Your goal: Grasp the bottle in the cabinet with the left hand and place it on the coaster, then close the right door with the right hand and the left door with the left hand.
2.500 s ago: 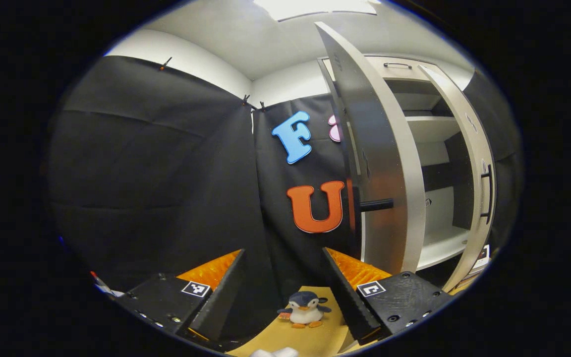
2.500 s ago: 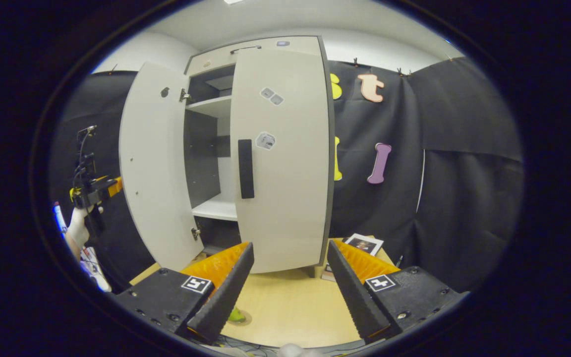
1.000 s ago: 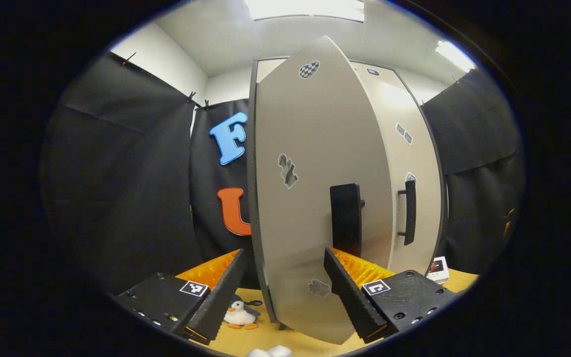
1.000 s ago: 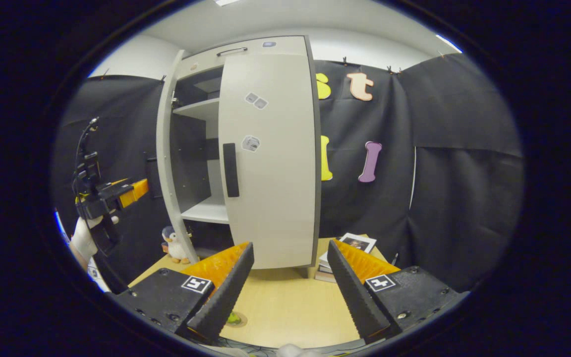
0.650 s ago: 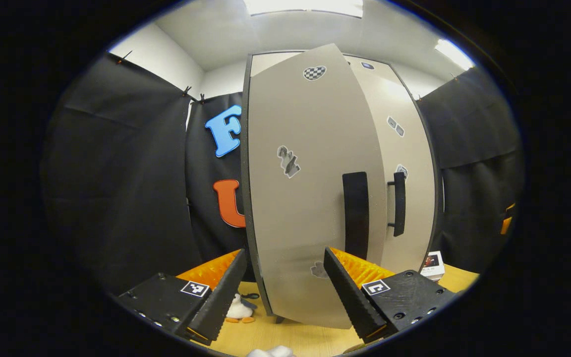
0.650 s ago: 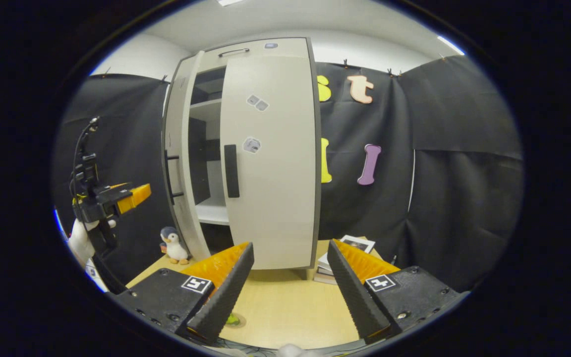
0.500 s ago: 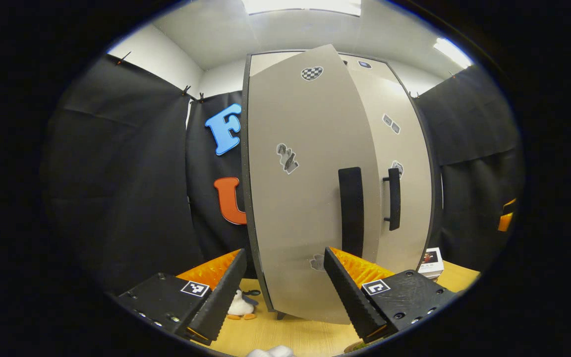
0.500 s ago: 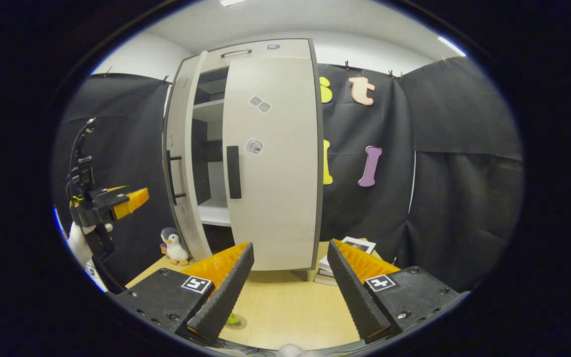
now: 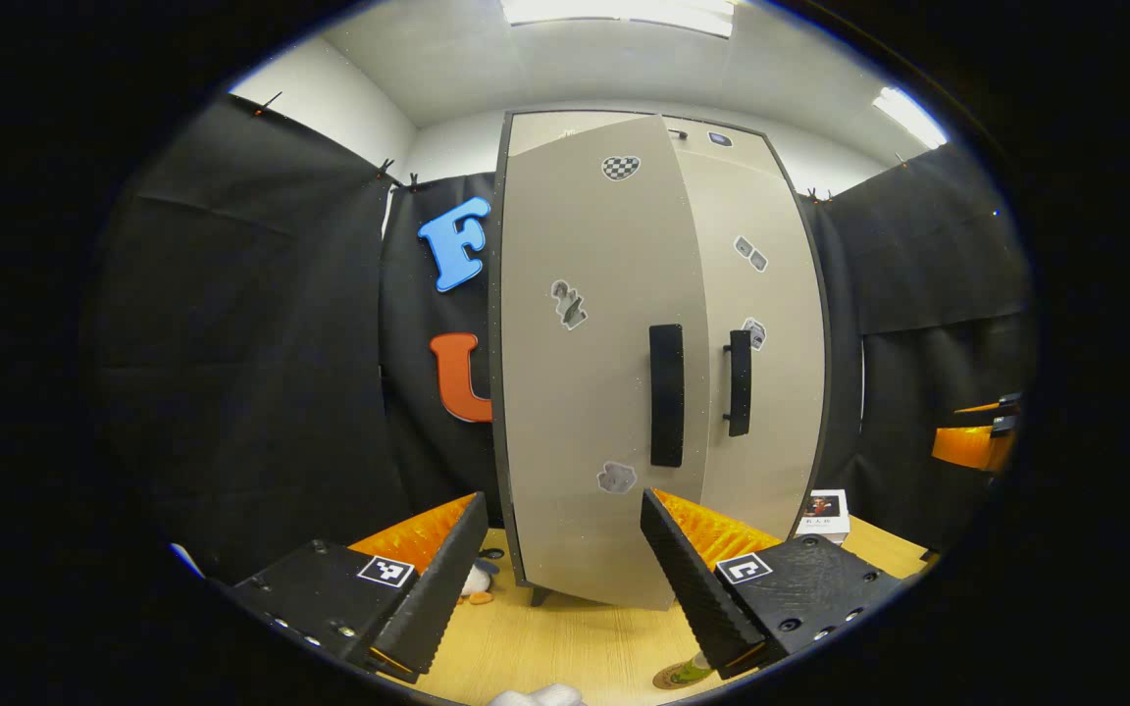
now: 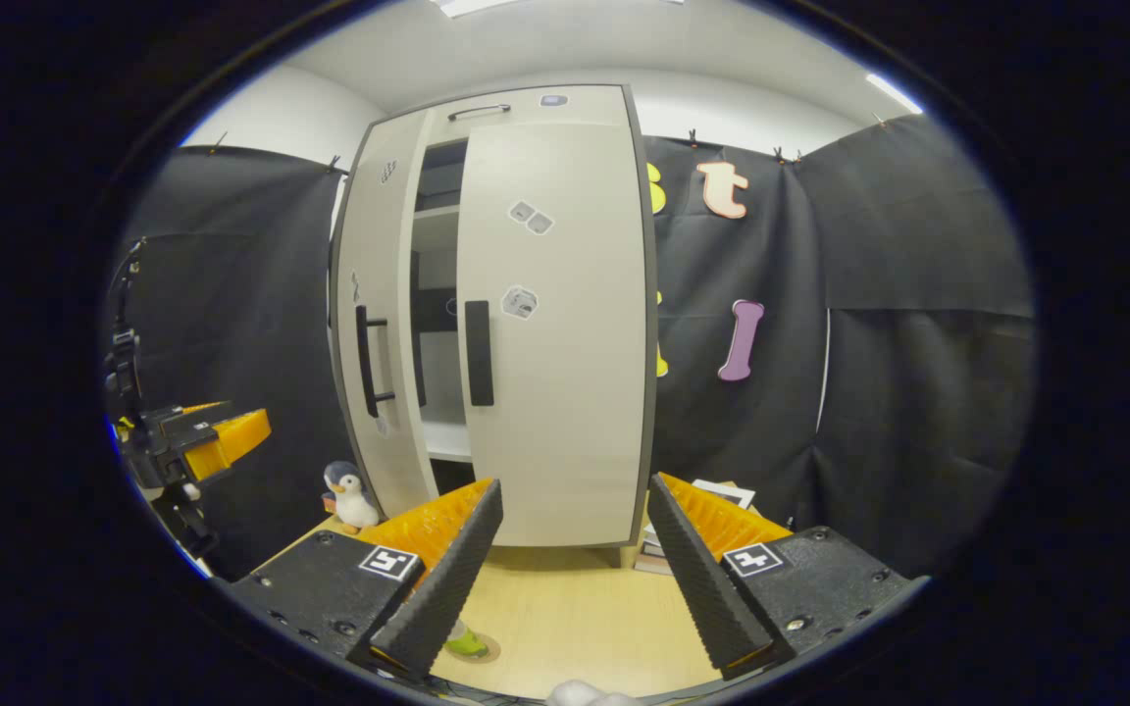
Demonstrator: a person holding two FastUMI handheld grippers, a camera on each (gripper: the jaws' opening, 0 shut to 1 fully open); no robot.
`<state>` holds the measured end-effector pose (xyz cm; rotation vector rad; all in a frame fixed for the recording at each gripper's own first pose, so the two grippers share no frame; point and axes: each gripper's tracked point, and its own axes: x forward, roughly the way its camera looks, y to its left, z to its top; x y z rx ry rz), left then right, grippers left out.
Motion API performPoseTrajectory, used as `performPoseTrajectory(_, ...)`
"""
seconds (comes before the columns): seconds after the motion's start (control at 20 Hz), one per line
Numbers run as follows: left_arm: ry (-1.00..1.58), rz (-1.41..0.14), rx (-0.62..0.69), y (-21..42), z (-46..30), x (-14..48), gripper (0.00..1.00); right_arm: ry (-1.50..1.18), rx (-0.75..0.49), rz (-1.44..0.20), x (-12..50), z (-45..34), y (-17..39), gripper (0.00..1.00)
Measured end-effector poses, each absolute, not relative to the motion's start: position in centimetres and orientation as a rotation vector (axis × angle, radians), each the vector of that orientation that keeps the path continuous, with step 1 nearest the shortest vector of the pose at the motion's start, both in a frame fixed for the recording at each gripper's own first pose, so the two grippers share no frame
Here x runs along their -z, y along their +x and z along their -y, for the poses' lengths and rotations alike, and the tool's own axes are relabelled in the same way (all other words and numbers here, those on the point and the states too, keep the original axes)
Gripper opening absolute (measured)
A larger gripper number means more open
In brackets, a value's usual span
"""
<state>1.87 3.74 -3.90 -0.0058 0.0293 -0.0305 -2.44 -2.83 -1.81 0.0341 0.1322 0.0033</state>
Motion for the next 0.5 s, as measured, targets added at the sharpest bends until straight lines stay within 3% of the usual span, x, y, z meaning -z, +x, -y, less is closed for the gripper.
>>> performPoseTrajectory(0.35, 0.021, -0.064, 0.004, -0.5, -3.2, 6.3, 0.96, 0.049, -0.015, -0.161, 3.9, 1.8, -2.3, 0.95)
performPoseTrajectory(0.5, 0.021, -0.065, 0.002, -0.6, -3.2, 6.3, 0.96, 0.037, -0.021, -0.170, 4.2, 1.7, -2.4, 0.98)
